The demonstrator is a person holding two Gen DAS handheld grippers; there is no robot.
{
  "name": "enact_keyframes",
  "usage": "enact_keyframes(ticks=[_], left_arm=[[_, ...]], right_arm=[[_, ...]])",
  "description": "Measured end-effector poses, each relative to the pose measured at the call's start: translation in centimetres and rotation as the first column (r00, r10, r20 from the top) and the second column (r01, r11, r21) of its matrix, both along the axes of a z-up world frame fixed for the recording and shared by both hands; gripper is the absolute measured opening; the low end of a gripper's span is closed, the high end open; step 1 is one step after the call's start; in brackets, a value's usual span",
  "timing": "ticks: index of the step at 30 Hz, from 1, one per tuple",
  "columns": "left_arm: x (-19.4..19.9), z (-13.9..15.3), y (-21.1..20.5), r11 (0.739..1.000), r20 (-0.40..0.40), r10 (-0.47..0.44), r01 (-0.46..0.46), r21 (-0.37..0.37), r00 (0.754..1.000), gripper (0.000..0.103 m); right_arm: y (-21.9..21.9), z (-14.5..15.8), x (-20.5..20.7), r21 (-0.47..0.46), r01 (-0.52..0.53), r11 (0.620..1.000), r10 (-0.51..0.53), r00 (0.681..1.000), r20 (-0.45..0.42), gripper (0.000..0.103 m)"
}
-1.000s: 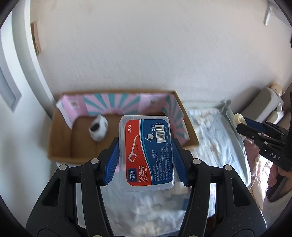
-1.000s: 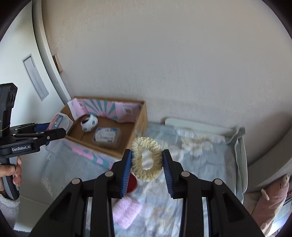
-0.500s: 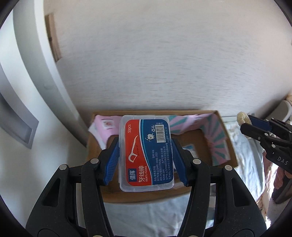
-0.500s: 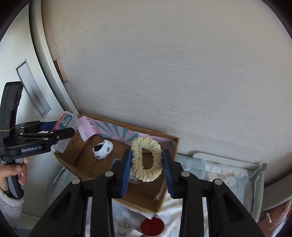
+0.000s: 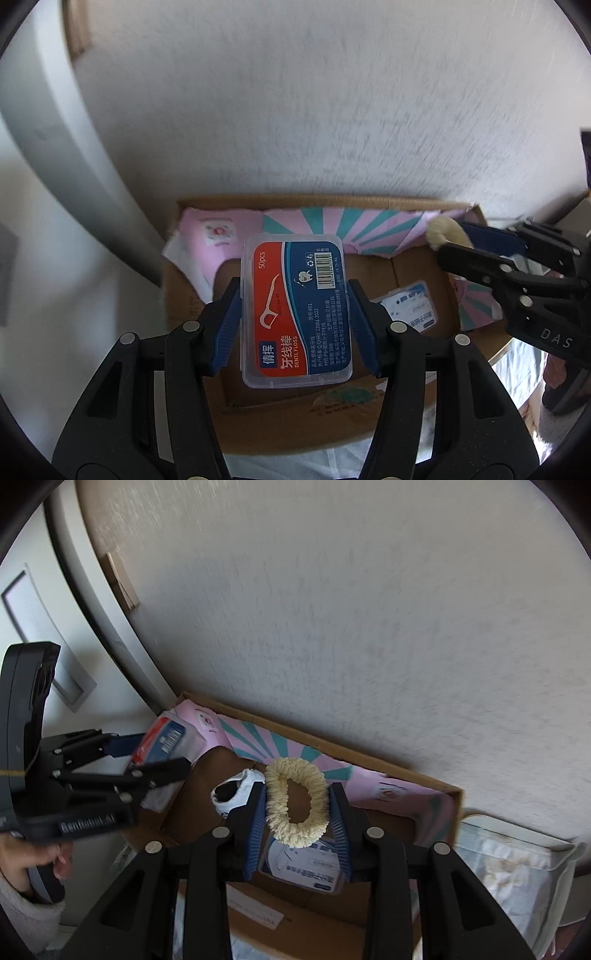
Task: Organize objects
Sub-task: 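Carry the floss box and hair tie over the cardboard box with both tools, then open both tools to release the floss box and hair tie into the box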
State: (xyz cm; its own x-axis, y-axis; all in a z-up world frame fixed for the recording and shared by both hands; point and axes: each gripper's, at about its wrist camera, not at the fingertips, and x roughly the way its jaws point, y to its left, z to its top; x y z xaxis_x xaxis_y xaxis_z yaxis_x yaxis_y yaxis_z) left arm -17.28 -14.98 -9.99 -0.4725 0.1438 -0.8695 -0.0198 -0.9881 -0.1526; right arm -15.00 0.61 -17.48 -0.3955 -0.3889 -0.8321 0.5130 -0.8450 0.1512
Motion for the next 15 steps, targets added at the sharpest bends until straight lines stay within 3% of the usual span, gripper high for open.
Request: enact_keyframes(ticks=[8, 15], left_arm=[[-0.1, -2.8, 1.5, 0.999, 0.065, -0.047, 0.047, 0.000, 0.997, 0.052], [0.8, -2.8, 2.2, 0.998, 0.061, -0.062, 0.061, 0.021, 0.996, 0.054]], right_arm=[[-1.7, -3.3, -1.4, 0.042, -0.027, 0.999, 0.023, 0.996, 0.085, 0.031], [-1.4, -3.5, -1.3, 0.039, -0.010, 0.999, 0.004, 0.992, 0.129, 0.031]])
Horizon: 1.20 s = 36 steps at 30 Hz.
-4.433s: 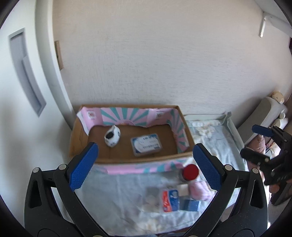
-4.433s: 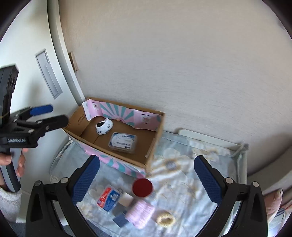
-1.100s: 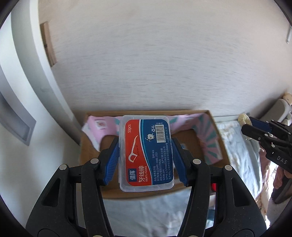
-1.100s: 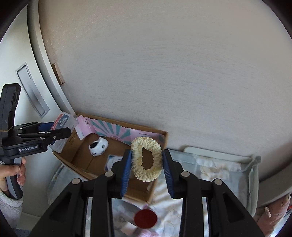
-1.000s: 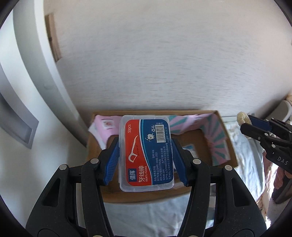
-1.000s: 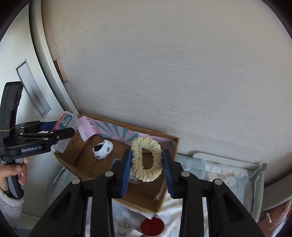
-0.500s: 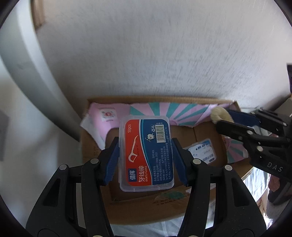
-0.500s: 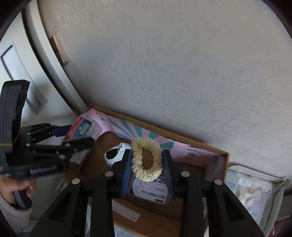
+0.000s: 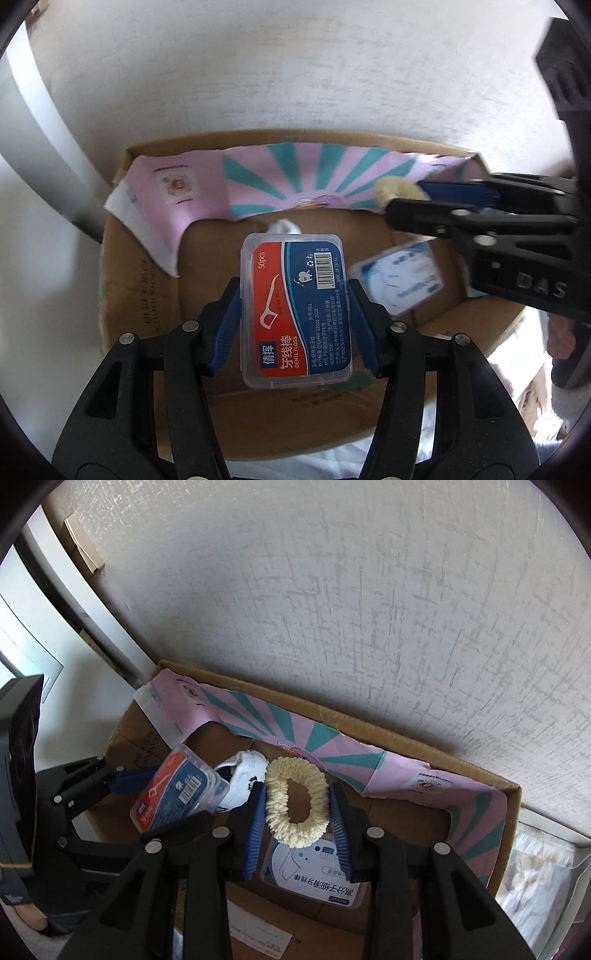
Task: Organize objects
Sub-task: 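Open both tools to release the floss box and hair tie into the box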
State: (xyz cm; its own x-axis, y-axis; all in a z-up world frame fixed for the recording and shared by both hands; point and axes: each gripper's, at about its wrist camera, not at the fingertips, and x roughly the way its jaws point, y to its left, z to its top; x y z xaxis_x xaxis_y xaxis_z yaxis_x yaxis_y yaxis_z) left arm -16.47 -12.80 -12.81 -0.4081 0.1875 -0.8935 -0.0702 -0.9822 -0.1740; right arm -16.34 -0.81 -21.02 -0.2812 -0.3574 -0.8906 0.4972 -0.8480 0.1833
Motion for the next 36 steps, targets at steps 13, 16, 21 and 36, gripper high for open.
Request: enact_keyframes(ticks=[13, 16, 21, 36], left_arm=[[1.6, -0.8, 1.3, 1.000, -0.040, 0.021, -0.021, -0.005, 0.999, 0.103], [2.0, -1.6, 1.2, 1.000, -0.048, 0.022, -0.022, -0.010, 0.999, 0.103], [3.1, 2.7, 0.2, 0.999, -0.075, 0.040, -0.042, -0.024, 0.996, 0.103], [8.8, 11.6, 2.2, 0.988, -0.260, 0.131, -0.147, -0.041, 0.957, 0.103]], right_arm=[[1.5, 1.3, 0.6, -0.072, 0.044, 0.996, -0.042, 0.999, 0.031, 0.090], [1.8, 1.7, 0.8, -0.072, 0.045, 0.996, -0.043, 0.999, 0.026, 0.090], [2.1, 2.6, 1.3, -0.078, 0.037, 0.996, -0.037, 0.999, 0.001, 0.090], [7.6, 9.0, 6.4, -0.061, 0.020, 0.998, -0.030, 0.986, -0.165, 0.090]])
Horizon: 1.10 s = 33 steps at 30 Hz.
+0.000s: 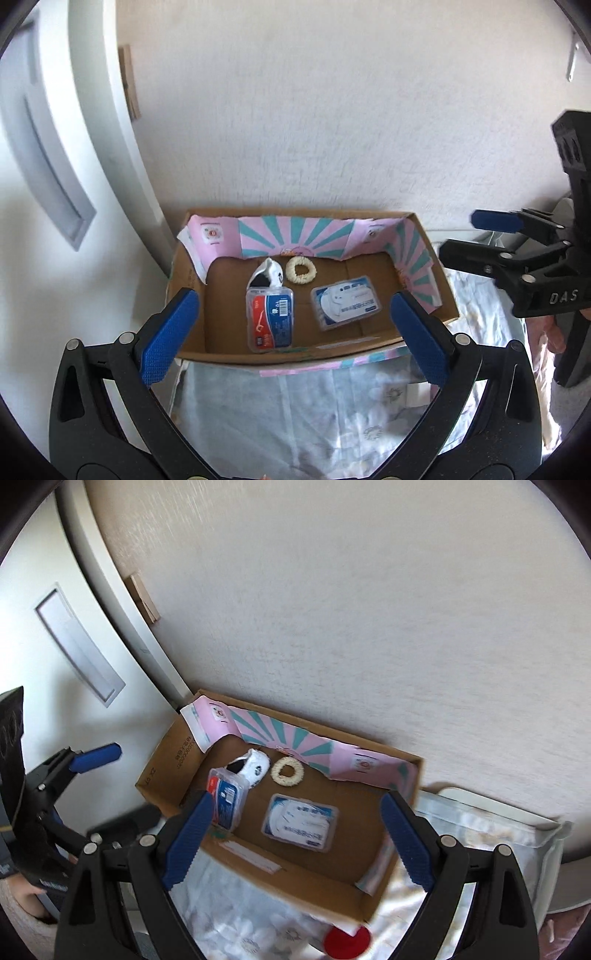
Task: Organize objects
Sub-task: 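Open both tools to release the floss box and hair tie into the box, then grasp the small blue box with the left tool while the right tool grasps the pink cloth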
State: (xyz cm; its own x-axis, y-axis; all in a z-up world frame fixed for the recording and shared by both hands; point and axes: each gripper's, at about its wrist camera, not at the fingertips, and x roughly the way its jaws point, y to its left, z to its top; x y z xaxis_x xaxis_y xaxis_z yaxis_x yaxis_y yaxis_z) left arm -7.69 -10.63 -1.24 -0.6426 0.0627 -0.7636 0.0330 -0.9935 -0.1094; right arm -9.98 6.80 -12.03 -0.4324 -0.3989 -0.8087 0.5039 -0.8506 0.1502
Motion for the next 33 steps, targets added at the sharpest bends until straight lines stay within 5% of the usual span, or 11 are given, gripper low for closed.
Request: enact_keyframes(ticks=[10, 17, 25, 33], left_arm=[[4.5, 3.0, 4.3, 1.000, -0.070, 0.006, -0.007, -0.013, 0.998, 0.103], [7.8, 3.3, 7.6, 0.999, -0.085, 0.043, -0.043, 0.000, 0.995, 0.103], [11.4, -0.2, 12.4, 1.000, -0.036, 0.020, -0.020, 0.003, 0.999, 0.103], [13.7, -6.6, 16.3, 0.998, 0.028, -0.052, 0.051, 0.024, 0.998, 0.103]], right_arm=[[7.5, 3.8, 4.4, 0.085, 0.076, 0.993, -0.061, 0.985, -0.162, 0.090], [12.8, 4.3, 7.8, 0.086, 0.069, 0.994, -0.052, 0.981, -0.189, 0.090], [15.9, 2.2, 11.1, 0.043, 0.005, 0.999, 0.002, 0.989, -0.147, 0.090], [16.3, -4.3, 12.9, 0.010, -0.015, 1.000, 0.015, 1.000, -0.003, 0.090]])
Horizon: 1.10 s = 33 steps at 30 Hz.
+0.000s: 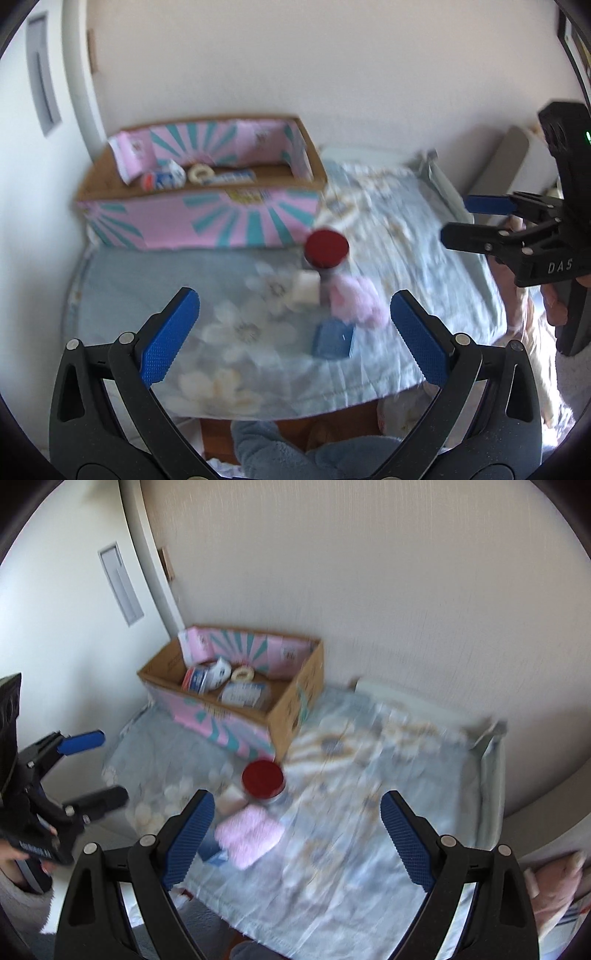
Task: Organize objects
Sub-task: 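Grasp the small blue box with the left tool while the right tool grasps the pink cloth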
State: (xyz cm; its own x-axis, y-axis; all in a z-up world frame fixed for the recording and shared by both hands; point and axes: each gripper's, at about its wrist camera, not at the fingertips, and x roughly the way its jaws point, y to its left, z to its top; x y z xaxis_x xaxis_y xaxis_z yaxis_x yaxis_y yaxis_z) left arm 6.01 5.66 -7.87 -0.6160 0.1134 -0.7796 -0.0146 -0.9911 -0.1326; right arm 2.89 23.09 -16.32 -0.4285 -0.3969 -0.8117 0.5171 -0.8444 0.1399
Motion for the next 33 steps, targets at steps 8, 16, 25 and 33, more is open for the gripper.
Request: enact_keyframes(ticks=[8, 16, 25, 33], left_arm=[[0.3, -6.7, 2.5, 0.998, 0.032, -0.061, 0.060, 0.024, 0.998, 0.100], [-0.1, -10.2, 4.1, 0.996, -0.002, -0.079, 0.079, 0.042, 0.997, 0.081], [-0.9, -11.5, 5.2, 0.995, -0.004, -0.087, 0.087, 0.054, 0.996, 0.063], [-1.5, -12.2, 6.3, 0.995, 0.025, -0.103, 0.103, 0.007, 0.994, 0.034]], right_arm=[[-1.1, -6.7, 0.0, -0.111, 0.082, 0.990, -0.057, 0.976, 0.210, 0.090], [-2.9, -10.3, -0.3, -0.151, 0.157, 0.976, -0.103, 0.944, 0.315, 0.090], [-4.0, -11.6, -1.4, -0.187, 0.185, 0.965, -0.107, 0.926, 0.363, 0.077], [-3.6, -11.8, -1.7, -0.194, 0.218, 0.956, -0.133, 0.917, 0.376, 0.052]])
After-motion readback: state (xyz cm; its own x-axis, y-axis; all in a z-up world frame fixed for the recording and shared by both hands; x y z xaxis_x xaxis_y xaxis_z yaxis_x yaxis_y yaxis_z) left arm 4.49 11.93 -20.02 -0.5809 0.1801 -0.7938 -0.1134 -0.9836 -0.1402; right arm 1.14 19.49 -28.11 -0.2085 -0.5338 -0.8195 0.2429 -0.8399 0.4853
